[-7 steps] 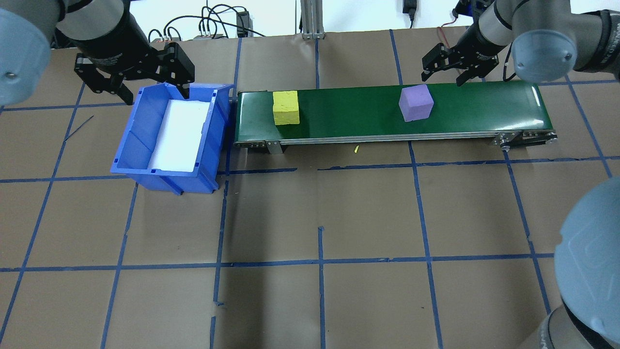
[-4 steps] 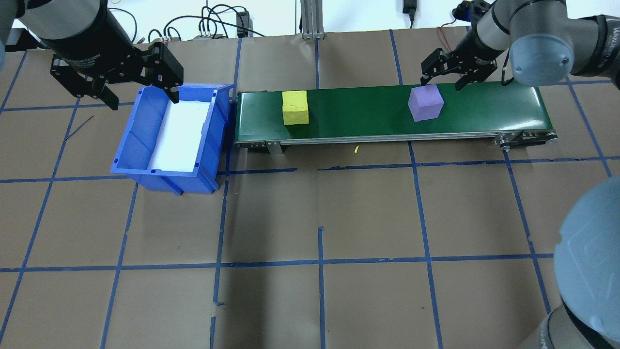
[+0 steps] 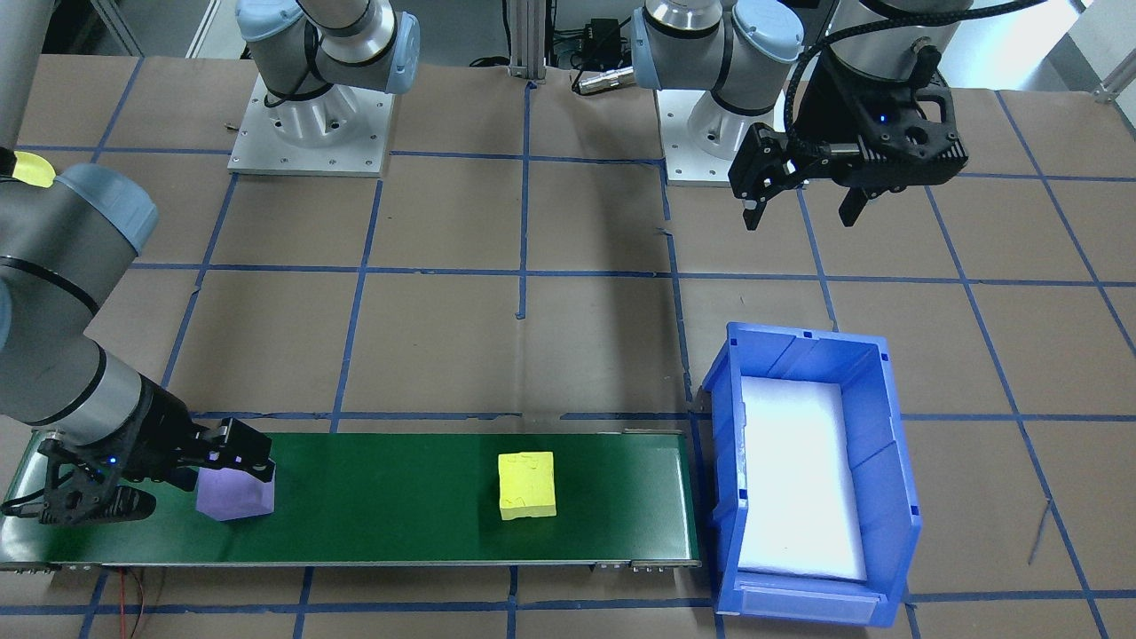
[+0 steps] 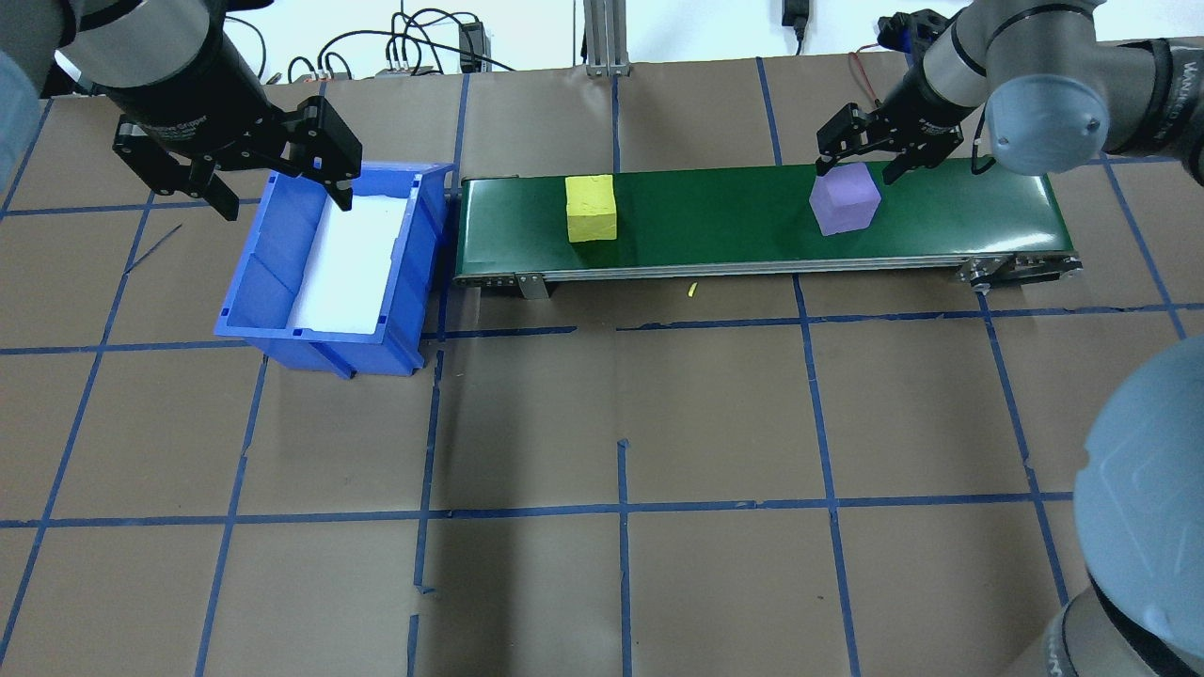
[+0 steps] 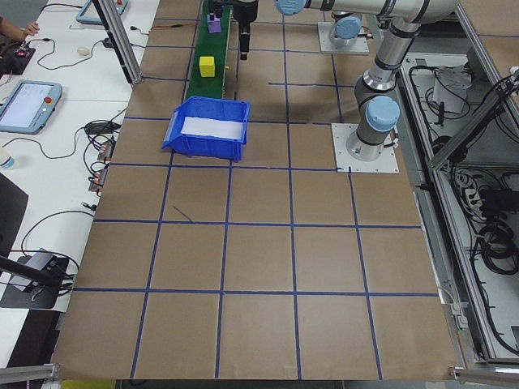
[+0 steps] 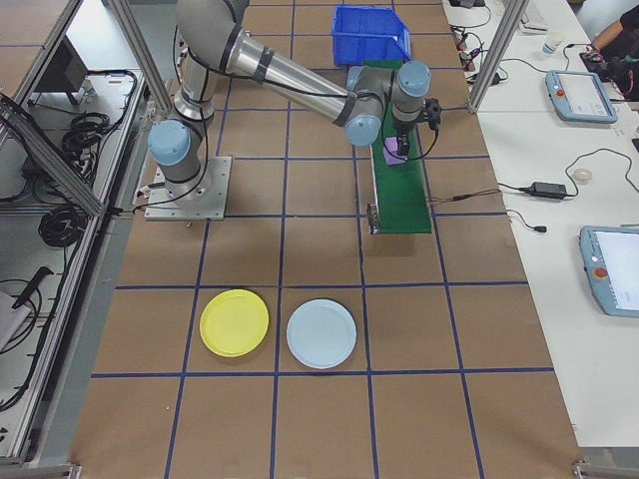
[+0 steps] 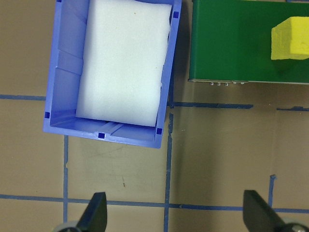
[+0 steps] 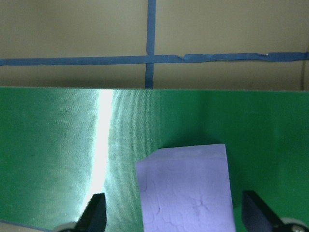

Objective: Move block left to right into plate

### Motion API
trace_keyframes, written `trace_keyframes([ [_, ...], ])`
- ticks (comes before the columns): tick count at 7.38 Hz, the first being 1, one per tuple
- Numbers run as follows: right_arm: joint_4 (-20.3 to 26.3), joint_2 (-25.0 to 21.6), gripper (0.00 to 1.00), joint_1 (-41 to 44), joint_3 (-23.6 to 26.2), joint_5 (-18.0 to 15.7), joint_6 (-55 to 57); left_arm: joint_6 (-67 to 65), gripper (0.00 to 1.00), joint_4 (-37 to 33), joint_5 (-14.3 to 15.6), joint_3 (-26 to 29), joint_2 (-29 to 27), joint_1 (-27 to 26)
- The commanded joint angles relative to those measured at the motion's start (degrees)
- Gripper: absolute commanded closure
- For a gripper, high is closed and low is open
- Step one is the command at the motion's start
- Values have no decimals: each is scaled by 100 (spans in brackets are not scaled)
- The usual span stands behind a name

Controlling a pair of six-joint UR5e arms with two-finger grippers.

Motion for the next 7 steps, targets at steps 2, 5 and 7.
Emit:
trace_keyframes([
  [2,-332,50,9,-22,222,-464,-83,330,0,-40,13,-60,0,38],
  [5,-447,6,53,-328,328,-536,-205,323,0,3,-48,-69,0,46],
  [7,-386,-20,57,-1028,118,-984,-712,244,0,-49,-40,-69,0,46],
])
